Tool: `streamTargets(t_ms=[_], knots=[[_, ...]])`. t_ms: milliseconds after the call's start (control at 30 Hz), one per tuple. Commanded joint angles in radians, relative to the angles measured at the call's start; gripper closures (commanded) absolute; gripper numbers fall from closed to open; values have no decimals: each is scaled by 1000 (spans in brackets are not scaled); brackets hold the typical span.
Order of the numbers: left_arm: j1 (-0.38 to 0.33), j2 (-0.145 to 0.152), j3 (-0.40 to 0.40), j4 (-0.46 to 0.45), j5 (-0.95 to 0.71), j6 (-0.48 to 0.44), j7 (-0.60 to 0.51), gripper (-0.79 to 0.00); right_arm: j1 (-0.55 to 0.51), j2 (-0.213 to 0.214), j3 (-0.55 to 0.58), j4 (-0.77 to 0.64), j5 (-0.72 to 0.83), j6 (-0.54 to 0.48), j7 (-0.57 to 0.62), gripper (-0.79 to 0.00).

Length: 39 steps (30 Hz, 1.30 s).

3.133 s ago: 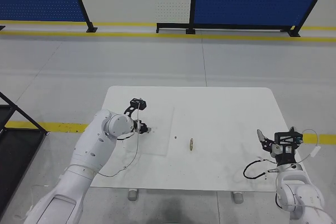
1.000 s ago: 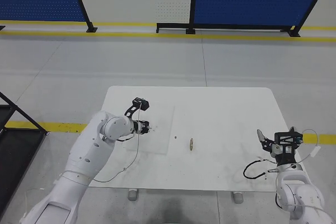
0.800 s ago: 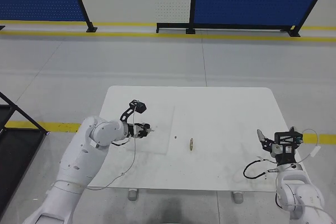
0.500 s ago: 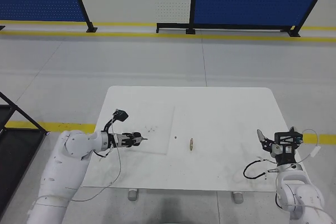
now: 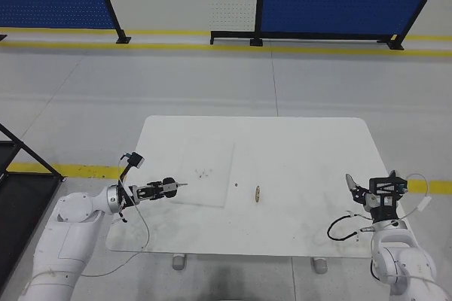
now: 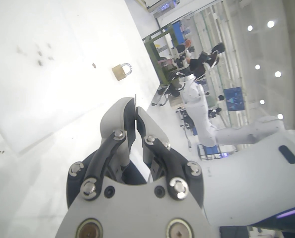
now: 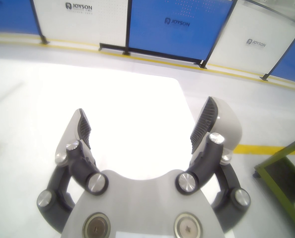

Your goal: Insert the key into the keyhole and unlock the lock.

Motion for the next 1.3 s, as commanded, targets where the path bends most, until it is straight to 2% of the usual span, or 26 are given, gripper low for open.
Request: streamTargets(t_ms=[0,100,467,567,667,867,1100,1267], knots=[[3,12,8,-3,-30,-1,1,0,0,0,0,0,0,0,0,-785],[4,26,14,4,-51,-13,13,0,0,0,0,0,0,0,0,-785],[4,26,14,4,-51,-13,13,0,0,0,0,0,0,0,0,-785],[4,26,14,4,-51,-13,13,0,3,-1,-27,-16,-14,-40,38,-785],[4,26,14,4,-51,-13,13,0,13,0,-67,-71,-36,-96,148,-785],[4,26,14,4,-51,-13,13,0,49,-7,-164,-178,-11,-142,393,-785],[4,26,14,4,-51,-13,13,0,181,-15,-245,-255,125,-163,770,-785],[4,26,14,4,-51,-13,13,0,295,-25,-317,-256,201,-113,1001,-785]])
